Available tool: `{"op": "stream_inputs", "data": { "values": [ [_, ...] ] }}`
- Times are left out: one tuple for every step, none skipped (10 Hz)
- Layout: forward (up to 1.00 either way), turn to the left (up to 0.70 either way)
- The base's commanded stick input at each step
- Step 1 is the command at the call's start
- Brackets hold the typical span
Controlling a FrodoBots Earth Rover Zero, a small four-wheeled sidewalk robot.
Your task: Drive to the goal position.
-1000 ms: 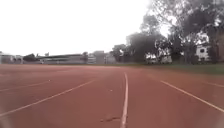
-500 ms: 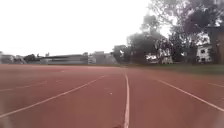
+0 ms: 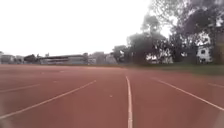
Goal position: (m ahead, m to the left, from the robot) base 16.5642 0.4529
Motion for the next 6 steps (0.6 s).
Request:
{"op": "stream_inputs", "data": {
  "values": [
    [0.45, 0.00],
    [0.45, 0.00],
    [0.45, 0.00],
    [0.45, 0.00],
    [0.45, 0.00],
    [0.45, 0.00]
  ]
}}
